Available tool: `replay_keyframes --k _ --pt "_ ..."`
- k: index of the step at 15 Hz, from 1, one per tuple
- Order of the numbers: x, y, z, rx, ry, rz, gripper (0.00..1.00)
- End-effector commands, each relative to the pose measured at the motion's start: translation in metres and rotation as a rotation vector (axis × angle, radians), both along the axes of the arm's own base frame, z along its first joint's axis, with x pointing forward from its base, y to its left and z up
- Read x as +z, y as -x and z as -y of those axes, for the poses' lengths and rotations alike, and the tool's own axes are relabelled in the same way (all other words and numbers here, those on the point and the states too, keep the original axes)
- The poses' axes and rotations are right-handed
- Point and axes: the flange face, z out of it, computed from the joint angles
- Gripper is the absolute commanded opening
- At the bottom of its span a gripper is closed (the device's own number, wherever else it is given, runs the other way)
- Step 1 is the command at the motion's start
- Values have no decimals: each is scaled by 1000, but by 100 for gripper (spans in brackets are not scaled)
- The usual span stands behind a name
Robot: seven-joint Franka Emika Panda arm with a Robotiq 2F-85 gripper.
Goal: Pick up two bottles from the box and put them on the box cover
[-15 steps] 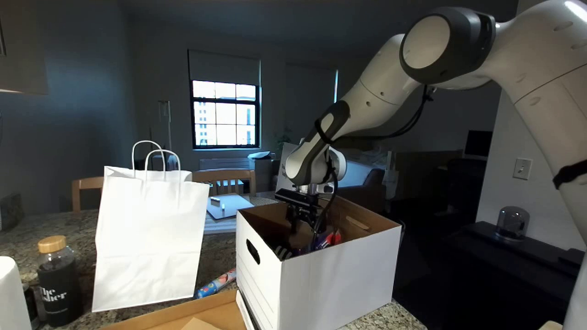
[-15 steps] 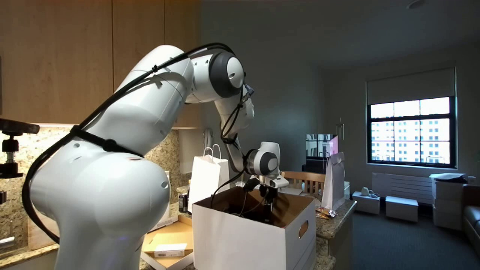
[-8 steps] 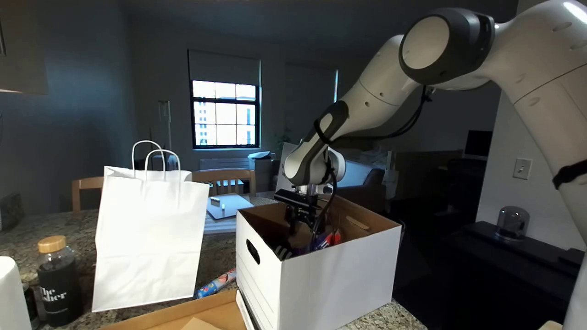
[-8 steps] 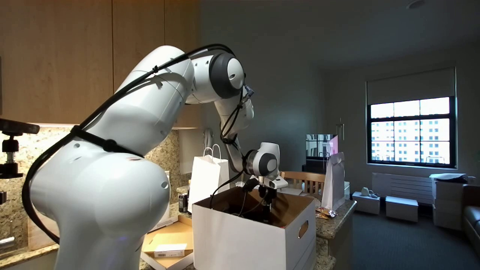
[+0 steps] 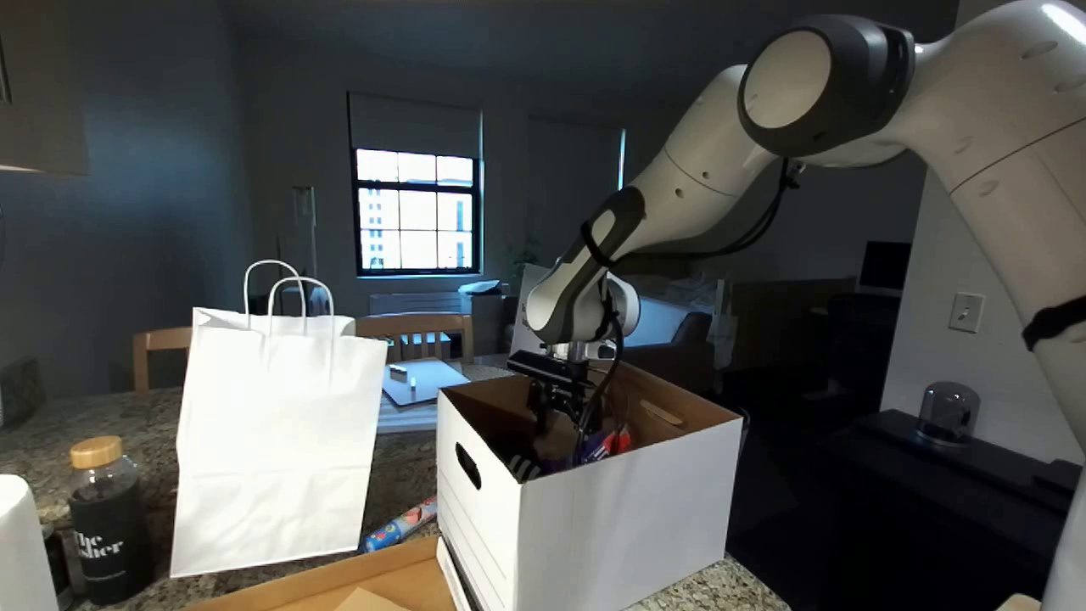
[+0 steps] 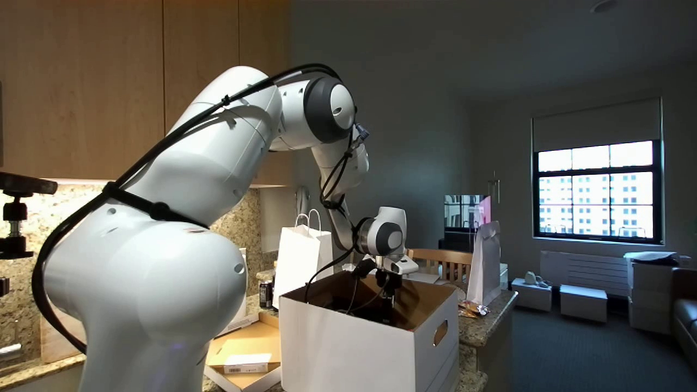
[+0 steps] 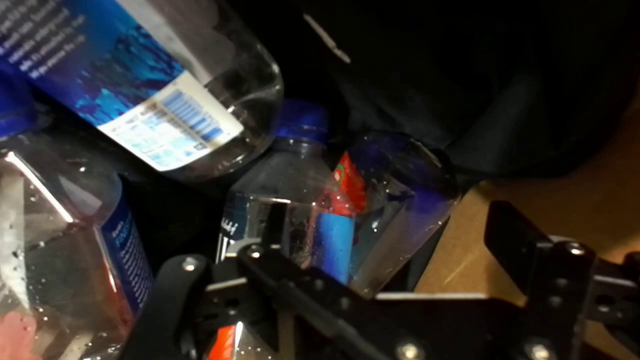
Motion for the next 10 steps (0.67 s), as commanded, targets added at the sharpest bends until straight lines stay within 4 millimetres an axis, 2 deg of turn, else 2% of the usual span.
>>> replay_keyframes --k 1,10 --pt "-2 1 2 18 -10 -12 100" --pt "-3 8 5 18 -7 -23 100"
